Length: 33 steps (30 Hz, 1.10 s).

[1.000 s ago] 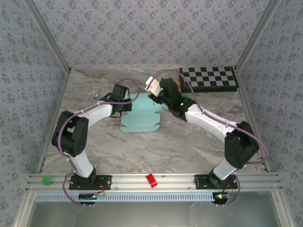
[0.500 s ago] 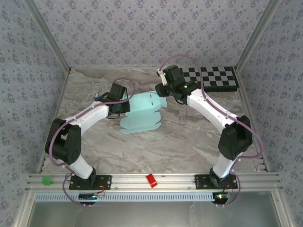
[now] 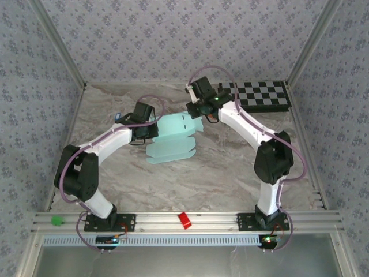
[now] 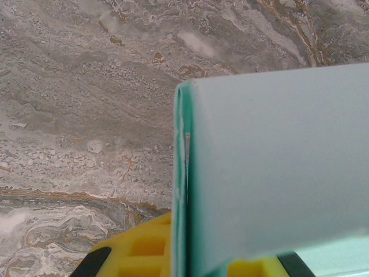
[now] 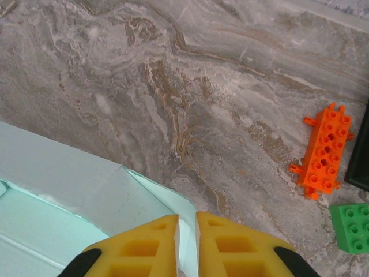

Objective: Fold the paper box

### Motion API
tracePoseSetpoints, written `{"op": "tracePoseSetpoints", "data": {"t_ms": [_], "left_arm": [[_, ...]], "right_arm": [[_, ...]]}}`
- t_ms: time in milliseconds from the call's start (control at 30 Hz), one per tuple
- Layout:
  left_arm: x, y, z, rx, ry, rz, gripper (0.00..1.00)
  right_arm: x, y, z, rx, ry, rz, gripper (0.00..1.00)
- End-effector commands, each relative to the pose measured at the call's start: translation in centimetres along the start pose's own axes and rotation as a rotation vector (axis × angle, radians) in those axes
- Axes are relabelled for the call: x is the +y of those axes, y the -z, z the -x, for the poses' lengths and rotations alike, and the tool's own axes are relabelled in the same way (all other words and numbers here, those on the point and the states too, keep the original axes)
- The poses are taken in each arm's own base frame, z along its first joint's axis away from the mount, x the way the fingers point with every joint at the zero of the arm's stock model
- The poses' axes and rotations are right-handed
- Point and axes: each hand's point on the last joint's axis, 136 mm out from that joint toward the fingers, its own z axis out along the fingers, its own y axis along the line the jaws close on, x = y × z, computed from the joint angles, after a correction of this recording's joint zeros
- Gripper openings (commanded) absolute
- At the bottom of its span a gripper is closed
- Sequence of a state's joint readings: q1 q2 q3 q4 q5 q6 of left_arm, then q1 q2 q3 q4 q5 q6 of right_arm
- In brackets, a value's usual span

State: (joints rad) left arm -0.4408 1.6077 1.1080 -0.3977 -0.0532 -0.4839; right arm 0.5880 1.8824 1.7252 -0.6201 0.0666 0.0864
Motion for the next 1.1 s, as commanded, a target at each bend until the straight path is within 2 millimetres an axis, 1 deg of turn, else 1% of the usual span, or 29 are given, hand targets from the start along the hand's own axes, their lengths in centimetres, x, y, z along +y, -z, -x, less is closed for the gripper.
{"op": "tracePoseSetpoints", "data": {"t_ms": [0, 167, 400, 533, 567, 633, 800, 967, 1067], "left_arm": [[-0.7, 1.6, 0.9, -0.029, 0.002, -0.024, 0.00], [-0.7, 1.6, 0.9, -0.022, 0.016, -0.015, 0.00], [-0.9, 1.6, 0.9, -0.022, 0.038, -0.028, 0.00], [-1.1, 1.6, 0.9, -0.021, 0.046, -0.040, 0.00], [-1.1, 1.6, 0.9, -0.020, 0.047, -0.041, 0.00], [-1.2, 1.7, 0.9, -0.022, 0.050, -0.043, 0.00], [-1.3, 1.7, 0.9, -0.024, 0.055, -0.053, 0.00], [-1.3, 1.6, 1.0, -0.027, 0.063, -0.054, 0.00], [-1.1, 1.6, 1.0, -0.031, 0.071, -0.044, 0.00]], "right_arm": [[0.7, -0.6, -0.9, 0.057, 0.021, 0.001, 0.15], [1.3, -1.3, -1.6, 0.085, 0.010, 0.014, 0.14], [2.5, -2.2, -2.2, 0.093, -0.073, 0.062, 0.14], [3.7, -2.3, -2.4, 0.089, -0.143, 0.137, 0.12], [3.8, -2.4, -2.4, 0.083, -0.166, 0.154, 0.12], [4.0, -2.3, -1.6, 0.040, -0.200, 0.178, 0.12], [4.6, -2.5, -1.3, 0.013, -0.301, 0.252, 0.12], [5.5, -2.3, -0.6, -0.039, -0.345, 0.336, 0.11], [5.5, -2.1, -0.6, -0.055, -0.361, 0.360, 0.12]]}}
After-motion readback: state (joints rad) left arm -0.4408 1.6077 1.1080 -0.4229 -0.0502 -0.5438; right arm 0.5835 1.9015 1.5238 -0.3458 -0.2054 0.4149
